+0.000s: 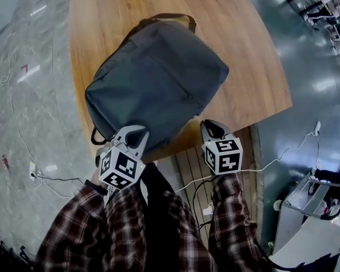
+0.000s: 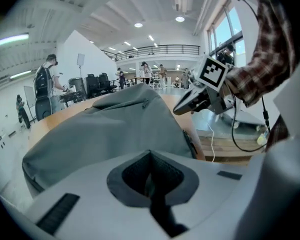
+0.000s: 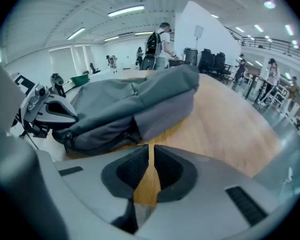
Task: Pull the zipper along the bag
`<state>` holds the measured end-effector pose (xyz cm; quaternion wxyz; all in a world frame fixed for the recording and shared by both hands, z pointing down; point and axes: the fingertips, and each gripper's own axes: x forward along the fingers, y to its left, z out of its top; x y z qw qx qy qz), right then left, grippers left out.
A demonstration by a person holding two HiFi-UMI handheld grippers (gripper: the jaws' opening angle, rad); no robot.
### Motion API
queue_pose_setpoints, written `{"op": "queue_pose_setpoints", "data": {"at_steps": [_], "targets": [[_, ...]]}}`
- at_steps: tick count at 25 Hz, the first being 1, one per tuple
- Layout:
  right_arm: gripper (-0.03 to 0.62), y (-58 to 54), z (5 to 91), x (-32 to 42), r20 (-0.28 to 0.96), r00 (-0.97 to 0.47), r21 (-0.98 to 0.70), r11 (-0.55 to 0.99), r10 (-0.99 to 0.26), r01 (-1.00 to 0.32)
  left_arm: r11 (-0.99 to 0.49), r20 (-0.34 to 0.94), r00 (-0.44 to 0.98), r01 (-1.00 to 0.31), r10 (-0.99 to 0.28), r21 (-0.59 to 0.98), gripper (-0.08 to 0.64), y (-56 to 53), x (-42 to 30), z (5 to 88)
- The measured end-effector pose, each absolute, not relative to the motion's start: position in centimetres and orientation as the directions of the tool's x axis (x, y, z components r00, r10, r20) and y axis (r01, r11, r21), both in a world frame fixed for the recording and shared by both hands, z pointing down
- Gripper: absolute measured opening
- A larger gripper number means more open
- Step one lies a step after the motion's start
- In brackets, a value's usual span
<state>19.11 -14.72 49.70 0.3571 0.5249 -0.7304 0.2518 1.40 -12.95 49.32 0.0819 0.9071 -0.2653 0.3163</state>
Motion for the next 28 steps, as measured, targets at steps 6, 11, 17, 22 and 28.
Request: {"op": "queue_pose_setpoints", "data": {"at_steps": [6,11,17,22,28], "targets": [[0.040,-13.6,41.1,19.2,0.629,-0.298,-0.191,0.229,-0.718,-0.955,-0.676,0.431,0.674,-0.715,-0.601,0.176,0.011,-15.7,0.5,39.7],[0.038,-14.7,31.5,12.0,0.405,-0.473,-0.288,0.382,-0.782,-0.878,-0.600,0.290,0.633,-0.774,-0.718,0.204,0.011,-16.7,0.0,29.8],[0.038,-15.3,22.3,5.5,0.228,-0.554,-0.211,0.515,-0.801,-0.831,-0.559,0.196,0.573,-0.820,-0.796,0.124,0.011,-16.5,-1.7,22.1],[0.038,-14.1,19.7,3.7,0.200,-0.549,-0.129,0.534,-0.811,-0.836,-0.542,0.150,0.544,-0.838,-0.826,0.054,0.011,-14.6,-2.9,19.7],[0.021,-12.8,19.6,3.5,0.191,-0.550,-0.128,0.535,-0.813,-0.835,-0.549,0.139,0.557,-0.831,-0.819,0.094,0.011,-13.8,-2.8,19.6]]}}
